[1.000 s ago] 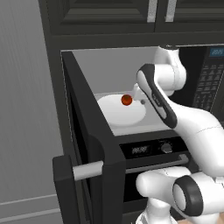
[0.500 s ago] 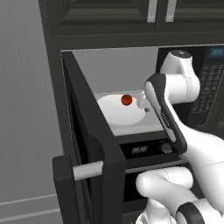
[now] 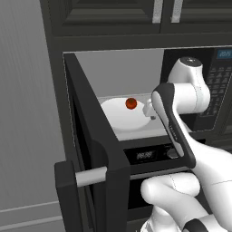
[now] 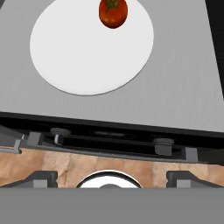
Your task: Close the microwave door.
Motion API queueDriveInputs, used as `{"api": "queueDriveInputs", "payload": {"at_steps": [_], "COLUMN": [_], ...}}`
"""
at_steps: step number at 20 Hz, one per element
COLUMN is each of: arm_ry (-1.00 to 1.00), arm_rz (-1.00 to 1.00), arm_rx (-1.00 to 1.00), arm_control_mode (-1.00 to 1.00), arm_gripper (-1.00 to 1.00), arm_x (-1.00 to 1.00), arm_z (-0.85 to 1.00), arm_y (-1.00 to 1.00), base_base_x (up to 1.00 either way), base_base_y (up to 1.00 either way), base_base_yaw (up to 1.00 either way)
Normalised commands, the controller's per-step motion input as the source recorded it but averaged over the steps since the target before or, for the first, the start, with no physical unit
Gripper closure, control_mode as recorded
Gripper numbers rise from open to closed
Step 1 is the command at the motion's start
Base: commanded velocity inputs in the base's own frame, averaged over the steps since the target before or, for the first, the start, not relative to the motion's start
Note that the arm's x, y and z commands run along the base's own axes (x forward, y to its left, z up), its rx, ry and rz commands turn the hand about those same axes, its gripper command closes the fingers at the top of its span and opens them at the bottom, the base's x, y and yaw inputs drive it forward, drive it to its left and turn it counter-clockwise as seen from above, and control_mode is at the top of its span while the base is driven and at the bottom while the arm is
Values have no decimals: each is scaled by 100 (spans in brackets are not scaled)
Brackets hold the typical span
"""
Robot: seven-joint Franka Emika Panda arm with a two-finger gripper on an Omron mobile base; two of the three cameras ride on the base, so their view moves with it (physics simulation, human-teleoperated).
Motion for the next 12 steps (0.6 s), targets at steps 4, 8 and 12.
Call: {"api": "queueDriveInputs", "payload": {"at_steps": [4, 8, 12], "arm_ry": [0, 0, 0], "arm_rz": [0, 0, 0], "arm_rx": [0, 0, 0], "arm_control_mode": [-100, -100, -100], "arm_gripper": [-100, -100, -100], "arm_x": [0, 0, 0], "arm_z": [0, 0, 0], "arm_y": [0, 0, 0], "base_base_x": [0, 0, 0], "base_base_y": [0, 0, 0], "base_base_yaw": [0, 0, 0]}}
